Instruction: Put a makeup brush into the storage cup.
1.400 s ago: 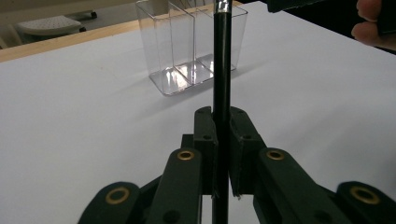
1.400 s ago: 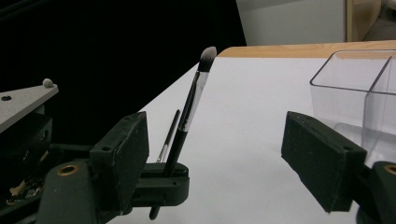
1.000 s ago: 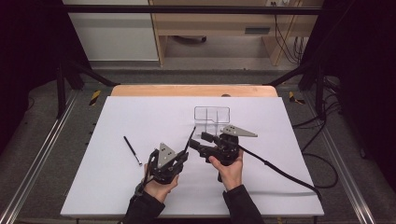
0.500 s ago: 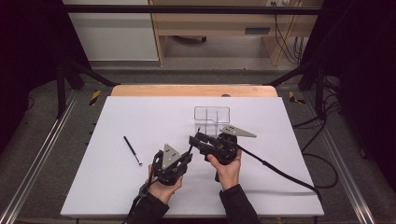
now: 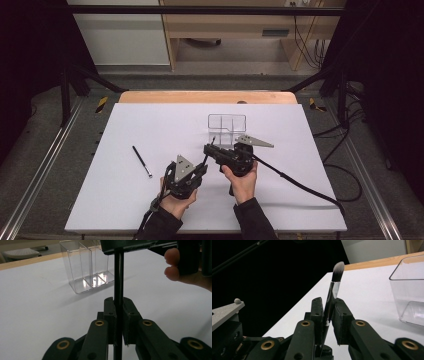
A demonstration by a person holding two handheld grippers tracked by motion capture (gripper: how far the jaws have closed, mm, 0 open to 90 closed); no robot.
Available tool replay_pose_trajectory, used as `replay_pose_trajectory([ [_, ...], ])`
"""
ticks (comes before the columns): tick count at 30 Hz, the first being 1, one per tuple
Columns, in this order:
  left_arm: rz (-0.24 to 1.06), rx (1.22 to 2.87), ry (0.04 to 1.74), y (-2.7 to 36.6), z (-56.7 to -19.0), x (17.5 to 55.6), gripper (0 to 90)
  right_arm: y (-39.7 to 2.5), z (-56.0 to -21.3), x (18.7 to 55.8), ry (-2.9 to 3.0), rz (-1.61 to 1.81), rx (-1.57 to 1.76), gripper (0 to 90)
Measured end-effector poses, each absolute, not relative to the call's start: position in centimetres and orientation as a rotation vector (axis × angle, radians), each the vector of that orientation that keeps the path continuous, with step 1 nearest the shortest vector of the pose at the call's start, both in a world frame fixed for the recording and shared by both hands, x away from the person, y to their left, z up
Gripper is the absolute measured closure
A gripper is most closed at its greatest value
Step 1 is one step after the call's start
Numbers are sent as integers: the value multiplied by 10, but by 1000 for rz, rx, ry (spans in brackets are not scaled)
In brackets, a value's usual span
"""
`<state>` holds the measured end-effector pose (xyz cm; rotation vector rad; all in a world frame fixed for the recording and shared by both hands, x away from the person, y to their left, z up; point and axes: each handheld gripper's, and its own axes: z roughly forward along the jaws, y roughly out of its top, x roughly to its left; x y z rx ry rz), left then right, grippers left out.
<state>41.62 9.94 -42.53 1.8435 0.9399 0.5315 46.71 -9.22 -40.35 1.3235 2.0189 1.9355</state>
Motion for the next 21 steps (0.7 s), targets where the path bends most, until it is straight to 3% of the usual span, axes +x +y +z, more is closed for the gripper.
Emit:
replay_pose_trajectory([
  [15, 509, 1853, 912, 100, -424, 417, 822, -94, -401, 466, 2044, 1995, 1283, 840],
  [21, 494, 1875, 874, 103, -421, 418, 691, -97, -397, 465, 2032, 1991, 1256, 840],
])
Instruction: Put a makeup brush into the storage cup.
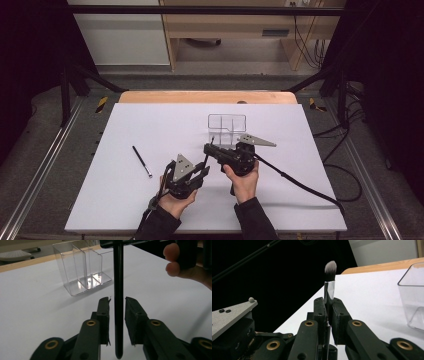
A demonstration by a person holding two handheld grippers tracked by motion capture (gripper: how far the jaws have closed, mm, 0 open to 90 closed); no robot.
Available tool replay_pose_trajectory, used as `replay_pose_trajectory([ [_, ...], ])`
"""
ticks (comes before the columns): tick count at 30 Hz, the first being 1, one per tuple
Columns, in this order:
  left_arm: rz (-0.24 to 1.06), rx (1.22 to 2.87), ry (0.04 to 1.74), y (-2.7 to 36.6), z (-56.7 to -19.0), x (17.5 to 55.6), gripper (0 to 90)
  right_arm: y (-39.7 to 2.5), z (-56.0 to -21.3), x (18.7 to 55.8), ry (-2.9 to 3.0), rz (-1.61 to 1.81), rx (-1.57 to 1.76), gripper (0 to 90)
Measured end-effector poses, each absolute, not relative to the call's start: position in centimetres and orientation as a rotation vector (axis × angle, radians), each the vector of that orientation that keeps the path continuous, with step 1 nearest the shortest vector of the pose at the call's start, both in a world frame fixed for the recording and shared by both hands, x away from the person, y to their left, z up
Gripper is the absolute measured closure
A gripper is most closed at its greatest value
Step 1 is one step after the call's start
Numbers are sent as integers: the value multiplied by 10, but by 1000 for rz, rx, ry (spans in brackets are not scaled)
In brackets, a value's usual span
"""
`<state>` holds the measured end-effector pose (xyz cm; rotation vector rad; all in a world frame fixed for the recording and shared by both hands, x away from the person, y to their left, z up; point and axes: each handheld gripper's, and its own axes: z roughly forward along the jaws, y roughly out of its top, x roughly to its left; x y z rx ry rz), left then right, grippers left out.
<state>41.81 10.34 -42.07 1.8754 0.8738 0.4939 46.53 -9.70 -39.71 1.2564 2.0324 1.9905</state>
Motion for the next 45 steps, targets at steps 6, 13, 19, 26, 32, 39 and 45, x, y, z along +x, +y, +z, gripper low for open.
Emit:
replay_pose_trajectory([
  [6, 492, 1897, 847, 112, -418, 420, 582, -102, -392, 466, 2023, 1953, 1222, 840],
  [13, 463, 1901, 814, 128, -413, 422, 435, -106, -388, 465, 2027, 1886, 1180, 840],
  [19, 465, 1909, 822, 141, -414, 423, 318, -107, -388, 465, 2034, 1851, 1150, 840],
  [26, 483, 1917, 833, 159, -413, 424, 209, -110, -386, 466, 2038, 1816, 1129, 840],
  [32, 504, 1922, 867, 175, -412, 427, 183, -112, -384, 466, 2039, 1776, 1113, 840],
  [39, 526, 1913, 889, 193, -410, 429, 155, -115, -381, 471, 2021, 1751, 1099, 840],
  [45, 526, 1908, 918, 205, -411, 432, 135, -119, -378, 477, 1988, 1729, 1096, 840],
])
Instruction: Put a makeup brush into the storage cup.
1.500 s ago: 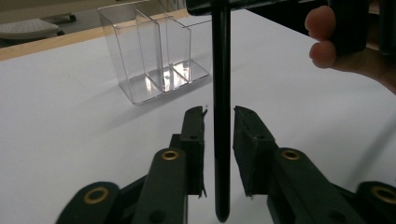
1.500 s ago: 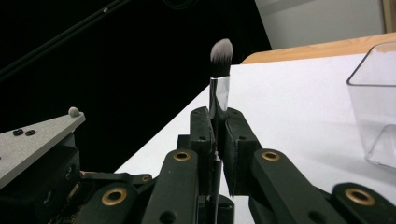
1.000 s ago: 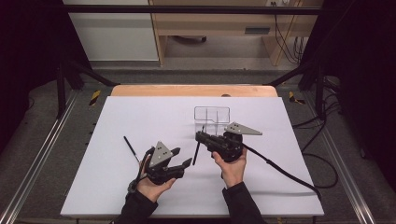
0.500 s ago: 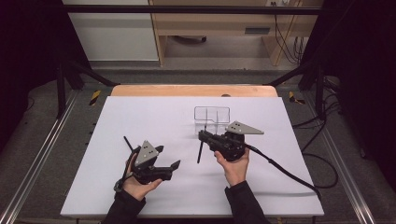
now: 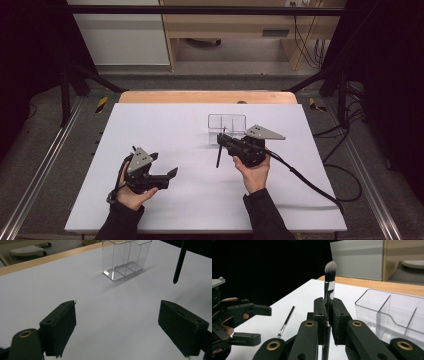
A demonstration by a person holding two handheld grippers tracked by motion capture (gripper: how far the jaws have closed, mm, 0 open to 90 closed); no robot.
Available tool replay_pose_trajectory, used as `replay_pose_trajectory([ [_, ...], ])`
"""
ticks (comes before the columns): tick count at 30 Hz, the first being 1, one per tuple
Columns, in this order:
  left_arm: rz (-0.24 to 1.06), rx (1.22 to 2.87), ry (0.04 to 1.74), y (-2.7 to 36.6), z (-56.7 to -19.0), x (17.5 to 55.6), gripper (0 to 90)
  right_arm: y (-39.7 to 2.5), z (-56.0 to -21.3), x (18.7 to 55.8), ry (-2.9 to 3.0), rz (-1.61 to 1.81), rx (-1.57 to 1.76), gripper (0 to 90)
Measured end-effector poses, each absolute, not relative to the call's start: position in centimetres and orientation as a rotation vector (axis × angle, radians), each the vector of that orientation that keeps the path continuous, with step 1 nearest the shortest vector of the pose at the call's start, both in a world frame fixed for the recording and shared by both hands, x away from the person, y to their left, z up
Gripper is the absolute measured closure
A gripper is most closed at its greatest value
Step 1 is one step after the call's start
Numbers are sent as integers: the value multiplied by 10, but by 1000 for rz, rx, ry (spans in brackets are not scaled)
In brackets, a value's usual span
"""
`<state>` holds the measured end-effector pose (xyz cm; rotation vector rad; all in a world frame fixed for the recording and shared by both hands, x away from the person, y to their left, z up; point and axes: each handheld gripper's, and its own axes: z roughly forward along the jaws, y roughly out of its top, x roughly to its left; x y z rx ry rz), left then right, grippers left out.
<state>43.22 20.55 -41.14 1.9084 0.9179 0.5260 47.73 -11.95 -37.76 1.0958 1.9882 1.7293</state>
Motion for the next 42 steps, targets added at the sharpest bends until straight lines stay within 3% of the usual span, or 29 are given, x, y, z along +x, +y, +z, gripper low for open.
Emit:
replay_pose_trajectory([
  [16, 553, 1882, 919, 229, -407, 436, 115, -127, -357, 496, 1914, 1664, 1079, 840],
  [42, 558, 1913, 909, 231, -409, 439, 109, -122, -343, 525, 1829, 1605, 1090, 840],
])
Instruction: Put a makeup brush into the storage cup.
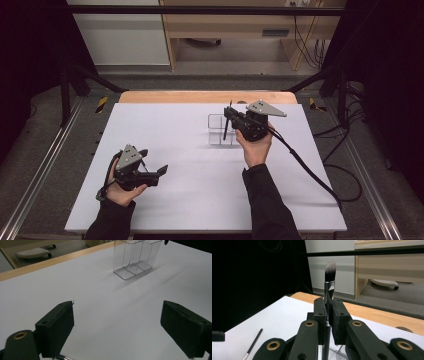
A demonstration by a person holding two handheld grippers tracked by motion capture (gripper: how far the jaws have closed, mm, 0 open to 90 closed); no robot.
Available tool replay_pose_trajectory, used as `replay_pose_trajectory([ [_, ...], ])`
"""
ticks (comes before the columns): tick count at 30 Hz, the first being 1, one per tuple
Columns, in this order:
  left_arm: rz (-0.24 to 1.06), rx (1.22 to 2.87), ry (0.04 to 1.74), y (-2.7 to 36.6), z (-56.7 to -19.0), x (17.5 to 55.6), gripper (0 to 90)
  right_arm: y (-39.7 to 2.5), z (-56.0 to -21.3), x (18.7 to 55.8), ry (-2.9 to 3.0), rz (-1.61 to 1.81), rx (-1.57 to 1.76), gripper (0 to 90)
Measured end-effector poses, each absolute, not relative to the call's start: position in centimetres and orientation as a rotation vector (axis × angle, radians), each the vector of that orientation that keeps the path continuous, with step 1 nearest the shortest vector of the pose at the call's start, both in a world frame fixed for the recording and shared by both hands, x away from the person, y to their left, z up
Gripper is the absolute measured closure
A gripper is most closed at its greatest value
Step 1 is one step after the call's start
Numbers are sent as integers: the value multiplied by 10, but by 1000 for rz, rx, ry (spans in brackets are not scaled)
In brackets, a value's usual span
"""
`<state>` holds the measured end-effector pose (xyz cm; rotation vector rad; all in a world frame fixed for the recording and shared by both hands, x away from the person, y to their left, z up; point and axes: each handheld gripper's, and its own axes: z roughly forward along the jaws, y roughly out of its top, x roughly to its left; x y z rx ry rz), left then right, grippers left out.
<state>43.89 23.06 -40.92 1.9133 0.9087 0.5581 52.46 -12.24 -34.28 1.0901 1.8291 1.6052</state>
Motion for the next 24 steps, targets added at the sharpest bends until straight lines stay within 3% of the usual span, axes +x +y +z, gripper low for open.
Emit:
replay_pose_trajectory([
  [24, 551, 1918, 903, 231, -408, 438, 109, -118, -332, 549, 1736, 1573, 1124, 840],
])
